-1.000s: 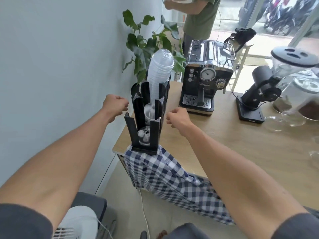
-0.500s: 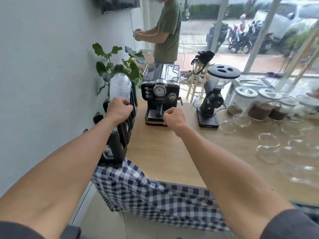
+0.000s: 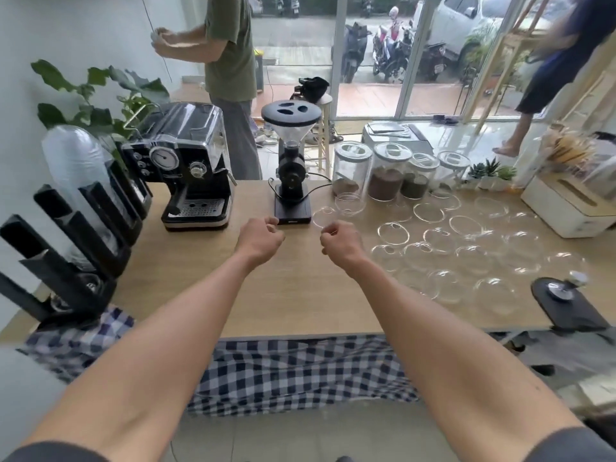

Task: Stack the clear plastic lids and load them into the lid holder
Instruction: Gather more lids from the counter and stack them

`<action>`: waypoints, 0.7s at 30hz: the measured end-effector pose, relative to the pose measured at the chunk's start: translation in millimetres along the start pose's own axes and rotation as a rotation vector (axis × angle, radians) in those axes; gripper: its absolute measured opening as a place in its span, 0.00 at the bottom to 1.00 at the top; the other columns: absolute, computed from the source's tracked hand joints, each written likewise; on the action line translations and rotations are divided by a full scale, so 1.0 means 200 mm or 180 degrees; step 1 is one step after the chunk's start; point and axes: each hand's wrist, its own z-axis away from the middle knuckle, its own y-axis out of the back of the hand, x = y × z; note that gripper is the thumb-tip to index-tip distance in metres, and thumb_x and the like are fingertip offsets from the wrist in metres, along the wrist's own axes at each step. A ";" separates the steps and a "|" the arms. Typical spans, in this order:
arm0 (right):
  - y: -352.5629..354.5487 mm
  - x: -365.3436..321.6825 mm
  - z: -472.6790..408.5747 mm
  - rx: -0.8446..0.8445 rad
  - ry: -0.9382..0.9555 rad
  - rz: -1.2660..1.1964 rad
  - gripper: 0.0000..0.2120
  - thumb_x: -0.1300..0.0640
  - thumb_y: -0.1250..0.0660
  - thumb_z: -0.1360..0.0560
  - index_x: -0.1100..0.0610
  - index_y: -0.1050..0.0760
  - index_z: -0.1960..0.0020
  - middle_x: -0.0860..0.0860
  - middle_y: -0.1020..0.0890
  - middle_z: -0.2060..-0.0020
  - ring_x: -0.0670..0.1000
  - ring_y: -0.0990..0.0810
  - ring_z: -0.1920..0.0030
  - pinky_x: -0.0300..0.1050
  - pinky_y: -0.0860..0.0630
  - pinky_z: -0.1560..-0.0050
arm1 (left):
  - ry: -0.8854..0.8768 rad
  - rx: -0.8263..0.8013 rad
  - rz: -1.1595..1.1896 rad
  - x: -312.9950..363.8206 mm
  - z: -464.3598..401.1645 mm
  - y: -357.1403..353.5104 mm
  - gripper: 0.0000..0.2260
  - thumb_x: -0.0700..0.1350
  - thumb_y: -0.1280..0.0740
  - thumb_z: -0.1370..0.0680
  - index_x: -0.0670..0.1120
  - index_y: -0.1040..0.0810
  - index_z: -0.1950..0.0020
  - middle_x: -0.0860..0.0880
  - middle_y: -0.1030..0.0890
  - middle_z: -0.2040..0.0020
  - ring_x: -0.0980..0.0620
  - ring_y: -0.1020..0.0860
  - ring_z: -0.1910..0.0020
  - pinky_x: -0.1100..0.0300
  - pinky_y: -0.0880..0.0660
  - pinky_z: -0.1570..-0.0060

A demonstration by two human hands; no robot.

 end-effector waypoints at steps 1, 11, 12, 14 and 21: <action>0.06 0.07 0.00 0.0051 -0.0054 0.0004 0.10 0.61 0.35 0.25 0.48 0.23 0.61 0.54 0.13 0.54 0.59 0.13 0.52 0.57 0.16 0.47 | -0.0030 -0.0056 -0.0010 0.04 0.01 -0.08 0.16 0.44 0.30 0.23 0.46 0.19 0.35 0.51 0.17 0.51 0.49 0.19 0.46 0.60 0.27 0.47; 0.52 0.54 -0.03 0.0505 -0.0507 -0.0055 0.08 0.63 0.34 0.23 0.58 0.16 0.50 0.56 0.14 0.51 0.56 0.16 0.50 0.48 0.21 0.47 | -0.0191 -0.0684 -0.0274 0.30 -0.05 -0.71 0.18 0.43 0.28 0.24 0.45 0.20 0.35 0.49 0.19 0.49 0.51 0.21 0.50 0.63 0.30 0.49; 0.55 0.57 -0.04 0.0538 -0.0567 -0.0018 0.09 0.63 0.34 0.23 0.60 0.16 0.47 0.55 0.14 0.51 0.55 0.17 0.49 0.44 0.24 0.48 | -0.0202 -0.0753 -0.0278 0.31 -0.07 -0.77 0.18 0.43 0.28 0.24 0.44 0.20 0.34 0.48 0.18 0.48 0.50 0.20 0.50 0.62 0.28 0.48; 0.61 0.63 -0.06 0.0600 -0.0635 0.0041 0.09 0.63 0.33 0.23 0.61 0.16 0.45 0.53 0.16 0.53 0.54 0.18 0.49 0.42 0.26 0.49 | -0.0244 -0.0906 -0.0281 0.33 -0.10 -0.87 0.20 0.43 0.28 0.25 0.44 0.20 0.33 0.46 0.17 0.45 0.48 0.19 0.48 0.59 0.24 0.46; 0.77 0.78 -0.09 -0.0142 -0.0273 0.1191 0.17 0.52 0.25 0.31 0.56 0.16 0.44 0.50 0.16 0.49 0.51 0.18 0.44 0.43 0.25 0.46 | -0.0624 -0.1317 -0.0489 0.39 -0.25 -1.15 0.22 0.43 0.26 0.29 0.49 0.20 0.34 0.43 0.20 0.35 0.45 0.21 0.38 0.52 0.24 0.38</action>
